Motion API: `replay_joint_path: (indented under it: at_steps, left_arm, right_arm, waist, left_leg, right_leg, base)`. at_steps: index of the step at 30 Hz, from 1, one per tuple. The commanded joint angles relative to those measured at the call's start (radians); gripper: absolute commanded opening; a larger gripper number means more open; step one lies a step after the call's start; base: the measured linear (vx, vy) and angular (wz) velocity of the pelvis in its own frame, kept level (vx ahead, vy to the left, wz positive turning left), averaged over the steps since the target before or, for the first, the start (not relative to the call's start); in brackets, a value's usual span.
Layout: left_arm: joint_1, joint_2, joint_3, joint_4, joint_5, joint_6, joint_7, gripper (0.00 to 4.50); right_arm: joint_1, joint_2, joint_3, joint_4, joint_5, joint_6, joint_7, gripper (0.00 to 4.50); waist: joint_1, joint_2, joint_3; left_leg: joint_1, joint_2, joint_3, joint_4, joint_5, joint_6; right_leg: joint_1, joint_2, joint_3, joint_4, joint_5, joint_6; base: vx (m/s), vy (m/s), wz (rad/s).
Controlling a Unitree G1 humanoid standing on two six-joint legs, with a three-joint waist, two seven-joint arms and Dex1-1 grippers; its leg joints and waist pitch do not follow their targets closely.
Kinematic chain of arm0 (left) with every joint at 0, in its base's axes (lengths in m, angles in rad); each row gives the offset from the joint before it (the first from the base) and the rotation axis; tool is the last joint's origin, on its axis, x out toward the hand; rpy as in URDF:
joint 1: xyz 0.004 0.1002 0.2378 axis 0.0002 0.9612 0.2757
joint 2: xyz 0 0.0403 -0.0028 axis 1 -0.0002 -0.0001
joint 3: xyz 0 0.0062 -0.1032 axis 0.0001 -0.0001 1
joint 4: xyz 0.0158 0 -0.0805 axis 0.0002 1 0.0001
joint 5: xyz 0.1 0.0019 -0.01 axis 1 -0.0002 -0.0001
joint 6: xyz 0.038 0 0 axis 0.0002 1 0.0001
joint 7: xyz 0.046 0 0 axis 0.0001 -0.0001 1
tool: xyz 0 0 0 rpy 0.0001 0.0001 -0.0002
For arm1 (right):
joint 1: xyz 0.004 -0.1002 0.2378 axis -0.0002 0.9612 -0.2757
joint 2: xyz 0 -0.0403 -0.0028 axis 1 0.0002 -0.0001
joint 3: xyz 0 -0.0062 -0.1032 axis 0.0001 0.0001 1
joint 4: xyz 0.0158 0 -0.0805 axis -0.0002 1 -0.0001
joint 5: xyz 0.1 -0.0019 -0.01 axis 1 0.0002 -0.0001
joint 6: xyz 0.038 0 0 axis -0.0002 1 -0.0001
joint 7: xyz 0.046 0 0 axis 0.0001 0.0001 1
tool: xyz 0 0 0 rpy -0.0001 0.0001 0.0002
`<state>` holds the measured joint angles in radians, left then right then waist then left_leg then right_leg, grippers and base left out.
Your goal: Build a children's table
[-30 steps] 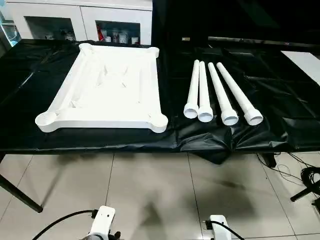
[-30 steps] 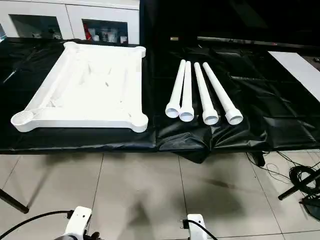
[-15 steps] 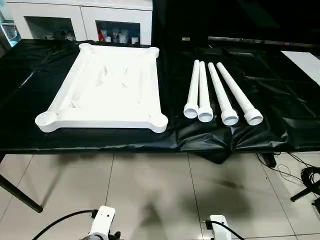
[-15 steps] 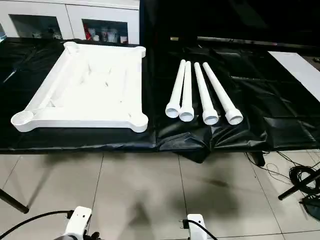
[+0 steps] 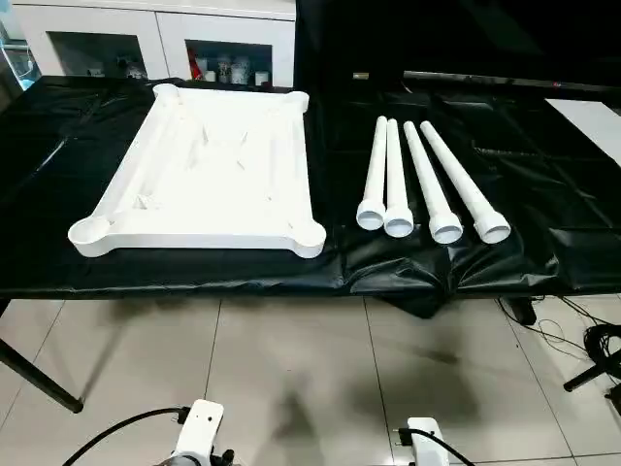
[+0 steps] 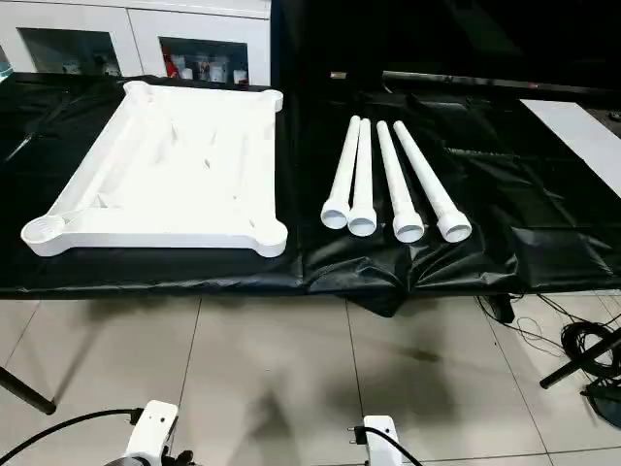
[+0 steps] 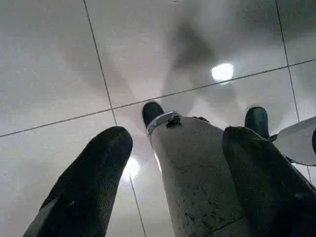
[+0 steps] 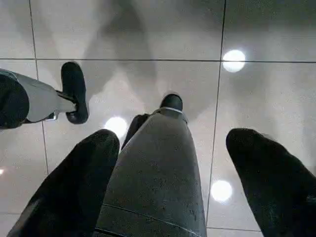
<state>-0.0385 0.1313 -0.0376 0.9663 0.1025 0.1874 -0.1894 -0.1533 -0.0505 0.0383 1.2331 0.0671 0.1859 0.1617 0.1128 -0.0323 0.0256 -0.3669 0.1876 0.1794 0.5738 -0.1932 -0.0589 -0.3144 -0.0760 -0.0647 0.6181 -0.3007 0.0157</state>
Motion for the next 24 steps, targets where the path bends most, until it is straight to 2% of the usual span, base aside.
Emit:
replay_joint_path:
  at_steps: [1, 18, 19, 20, 21, 22, 23, 24]
  left_arm:
    - [0.027, -0.026, -0.016, 0.035, -0.005, 0.015, -0.002, 3.50]
    - [0.027, -0.026, -0.016, 0.035, -0.005, 0.015, -0.002, 3.50]
    - [-0.134, -0.036, 0.062, 0.255, -0.035, 0.112, 0.102, 3.50]
    - [-0.134, -0.048, 0.076, 0.251, -0.051, 0.096, 0.096, 3.50]
    - [-0.134, -0.054, 0.083, 0.248, -0.060, 0.088, 0.093, 3.50]
    - [-0.134, -0.079, 0.093, 0.240, -0.078, 0.048, 0.062, 3.50]
    - [-0.134, -0.079, 0.093, 0.240, -0.078, 0.048, 0.062, 3.50]
    - [-0.135, -0.086, 0.084, 0.239, -0.073, 0.038, 0.055, 3.50]
  right_arm:
    - [-0.004, -0.005, -0.005, -0.001, 0.000, -0.002, 0.000, 3.92]
    - [-0.004, -0.005, -0.005, -0.001, 0.000, -0.002, 0.000, 3.92]
    - [-0.028, -0.042, -0.044, 0.100, -0.014, 0.090, -0.045, 3.92]
    - [0.024, -0.108, -0.056, 0.100, -0.009, 0.024, 0.007, 3.92]
    - [0.052, -0.142, -0.063, 0.099, -0.007, -0.010, 0.034, 3.92]
    - [0.150, -0.264, -0.109, 0.099, 0.022, -0.132, 0.119, 3.92]
    - [0.150, -0.264, -0.109, 0.099, 0.022, -0.132, 0.119, 3.92]
    - [0.144, -0.257, -0.110, 0.095, 0.023, -0.141, 0.114, 3.92]
  waist:
    - [0.005, 0.002, -0.023]
    - [0.004, 0.003, -0.023]
    - [0.004, 0.079, -0.027]
    - [-0.013, 0.042, -0.025]
    - [-0.006, 0.034, -0.021]
    - [-0.004, 0.023, -0.016]
    - [0.007, 0.013, -0.026]
    - [0.004, 0.006, -0.025]
  left_leg:
    - [0.013, 0.073, -0.029, -0.077, -0.148, 0.075]
    - [0.013, 0.074, -0.029, -0.077, -0.148, 0.074]
    - [0.017, 0.073, -0.037, -0.075, -0.158, 0.050]
    - [0.037, 0.068, -0.024, -0.074, -0.205, 0.030]
    - [0.033, 0.069, -0.022, -0.074, -0.236, 0.029]
    - [0.017, 0.070, -0.025, -0.078, -0.246, 0.015]
    - [0.017, 0.065, -0.020, -0.059, -0.164, 0.047]
    - [0.004, 0.045, -0.012, -0.046, -0.096, 0.116]
  right_leg:
    - [0.003, -0.100, 0.051, -0.072, 0.138, -0.214]
    - [0.003, -0.100, 0.051, -0.071, 0.141, -0.216]
    - [-0.005, -0.102, 0.053, -0.064, 0.152, -0.217]
    - [-0.013, -0.081, 0.056, -0.076, 0.145, -0.219]
    - [-0.008, -0.091, 0.057, -0.082, 0.116, -0.222]
    - [0.009, -0.101, 0.054, -0.088, 0.063, -0.212]
    - [0.015, -0.094, 0.052, -0.080, 0.173, -0.203]
    - [0.017, -0.088, 0.047, -0.071, 0.249, -0.197]
  base:
    - [0.000, 0.000, 0.00]
    - [0.000, 0.000, 0.00]
    - [0.000, 0.000, 0.00]
    - [0.000, 0.000, 0.00]
    - [0.000, 0.000, 0.00]
    - [0.000, 0.000, 0.00]
    - [0.043, 0.081, 0.02]
    - [0.060, 0.095, -0.02]
